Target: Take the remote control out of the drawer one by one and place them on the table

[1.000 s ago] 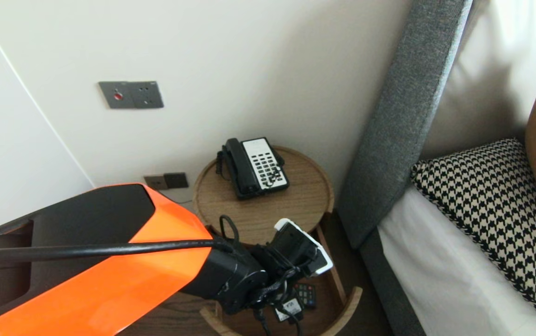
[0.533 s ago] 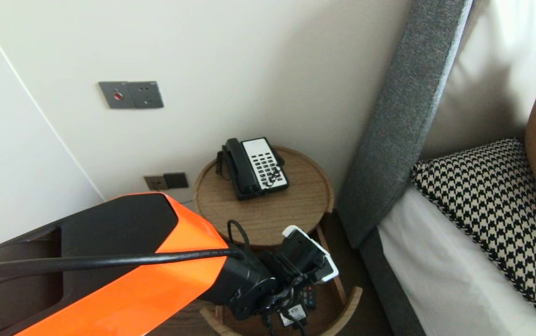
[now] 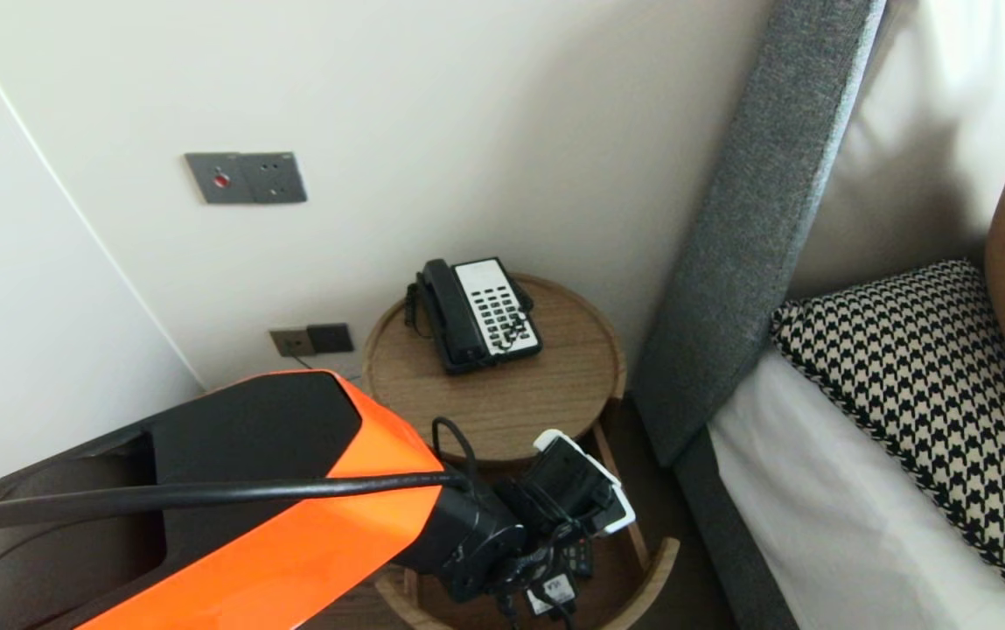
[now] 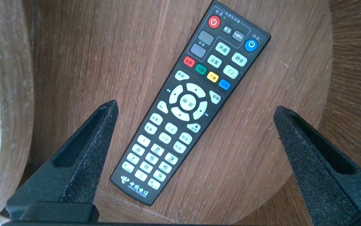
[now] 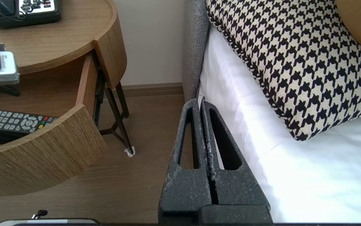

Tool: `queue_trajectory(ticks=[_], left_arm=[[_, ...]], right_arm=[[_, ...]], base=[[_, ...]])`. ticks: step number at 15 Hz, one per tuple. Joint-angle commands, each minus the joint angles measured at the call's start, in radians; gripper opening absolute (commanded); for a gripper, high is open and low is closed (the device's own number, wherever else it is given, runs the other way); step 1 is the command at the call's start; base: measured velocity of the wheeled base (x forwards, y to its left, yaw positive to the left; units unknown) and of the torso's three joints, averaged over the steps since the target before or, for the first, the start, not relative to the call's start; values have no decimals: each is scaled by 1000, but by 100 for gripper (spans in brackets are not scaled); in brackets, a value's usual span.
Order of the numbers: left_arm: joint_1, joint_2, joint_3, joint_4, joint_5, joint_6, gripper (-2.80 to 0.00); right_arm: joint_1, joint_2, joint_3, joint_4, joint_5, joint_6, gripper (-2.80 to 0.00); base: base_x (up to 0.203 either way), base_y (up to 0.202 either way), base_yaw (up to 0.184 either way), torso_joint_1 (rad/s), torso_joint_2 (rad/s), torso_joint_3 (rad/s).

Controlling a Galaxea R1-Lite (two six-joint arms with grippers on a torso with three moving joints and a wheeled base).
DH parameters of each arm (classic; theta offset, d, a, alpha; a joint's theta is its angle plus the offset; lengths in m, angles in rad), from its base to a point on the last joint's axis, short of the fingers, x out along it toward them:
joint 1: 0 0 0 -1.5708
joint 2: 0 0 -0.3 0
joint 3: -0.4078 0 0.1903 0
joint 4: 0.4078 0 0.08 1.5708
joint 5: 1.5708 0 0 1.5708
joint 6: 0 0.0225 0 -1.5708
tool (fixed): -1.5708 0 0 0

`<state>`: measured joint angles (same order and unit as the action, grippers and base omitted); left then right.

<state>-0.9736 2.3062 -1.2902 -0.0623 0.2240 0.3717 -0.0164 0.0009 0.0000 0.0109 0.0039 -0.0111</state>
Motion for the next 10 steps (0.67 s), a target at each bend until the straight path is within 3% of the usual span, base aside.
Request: queue_trajectory(ticks=[1, 10], left_arm=[[0, 18, -7, -2, 2, 3, 0], [1, 50, -20, -1, 1, 1, 0]], right_arm=[[1, 1, 0, 0, 1, 0, -280], [0, 1, 0, 0, 1, 0, -280]], base=[[0, 0, 0, 0, 0, 0], [0, 0, 0, 0, 0, 0]])
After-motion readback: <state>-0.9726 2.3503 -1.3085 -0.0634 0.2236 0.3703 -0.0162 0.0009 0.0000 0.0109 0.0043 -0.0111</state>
